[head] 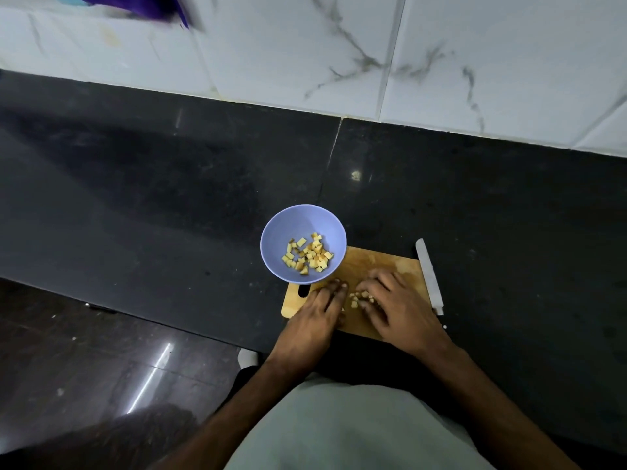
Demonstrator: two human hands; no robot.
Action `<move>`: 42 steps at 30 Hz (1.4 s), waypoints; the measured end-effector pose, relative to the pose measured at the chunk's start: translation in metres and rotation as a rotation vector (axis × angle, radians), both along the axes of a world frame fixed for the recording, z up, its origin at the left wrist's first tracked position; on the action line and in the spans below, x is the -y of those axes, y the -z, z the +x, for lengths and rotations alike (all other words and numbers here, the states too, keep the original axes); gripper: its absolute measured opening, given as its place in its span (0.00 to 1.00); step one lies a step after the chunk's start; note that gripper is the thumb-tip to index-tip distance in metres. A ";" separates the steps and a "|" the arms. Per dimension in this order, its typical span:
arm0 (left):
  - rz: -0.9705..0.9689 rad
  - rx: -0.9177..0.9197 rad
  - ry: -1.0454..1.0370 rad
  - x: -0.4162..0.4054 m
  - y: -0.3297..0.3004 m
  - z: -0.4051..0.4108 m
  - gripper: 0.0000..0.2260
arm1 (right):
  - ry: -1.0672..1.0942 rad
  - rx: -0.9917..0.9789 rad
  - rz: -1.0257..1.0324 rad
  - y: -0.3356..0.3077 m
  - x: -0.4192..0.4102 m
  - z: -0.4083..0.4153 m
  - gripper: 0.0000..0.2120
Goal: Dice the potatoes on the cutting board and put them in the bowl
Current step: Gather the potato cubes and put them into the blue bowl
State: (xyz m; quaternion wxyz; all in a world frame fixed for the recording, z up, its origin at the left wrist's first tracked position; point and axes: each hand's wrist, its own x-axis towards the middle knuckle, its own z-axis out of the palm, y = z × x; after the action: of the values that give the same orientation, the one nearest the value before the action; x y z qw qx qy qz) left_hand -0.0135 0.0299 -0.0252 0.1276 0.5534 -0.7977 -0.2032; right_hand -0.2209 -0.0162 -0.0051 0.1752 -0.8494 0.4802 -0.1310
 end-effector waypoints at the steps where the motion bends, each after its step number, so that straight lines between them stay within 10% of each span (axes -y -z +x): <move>1: 0.014 -0.013 0.014 0.001 -0.001 -0.001 0.25 | 0.029 0.000 0.018 -0.004 -0.002 -0.004 0.15; 8: 0.099 -0.161 0.036 0.015 -0.007 -0.022 0.26 | 0.229 -0.184 0.242 -0.023 -0.011 -0.020 0.37; 20: 0.023 -0.137 0.044 0.027 -0.006 -0.029 0.26 | 0.343 -0.015 0.188 -0.026 0.001 -0.004 0.17; 30: 0.052 0.105 0.139 0.039 -0.013 -0.035 0.29 | 0.239 -0.161 0.215 -0.014 -0.005 -0.003 0.37; 42: 0.086 0.087 0.222 0.062 -0.028 -0.046 0.16 | 0.190 -0.163 0.347 -0.022 0.015 -0.003 0.24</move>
State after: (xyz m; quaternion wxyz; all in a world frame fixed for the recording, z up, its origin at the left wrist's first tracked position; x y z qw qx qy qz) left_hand -0.0598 -0.0316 0.0028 0.0455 0.4749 -0.8494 -0.2258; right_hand -0.2239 -0.0316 0.0172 0.2663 -0.7653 0.5860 0.0068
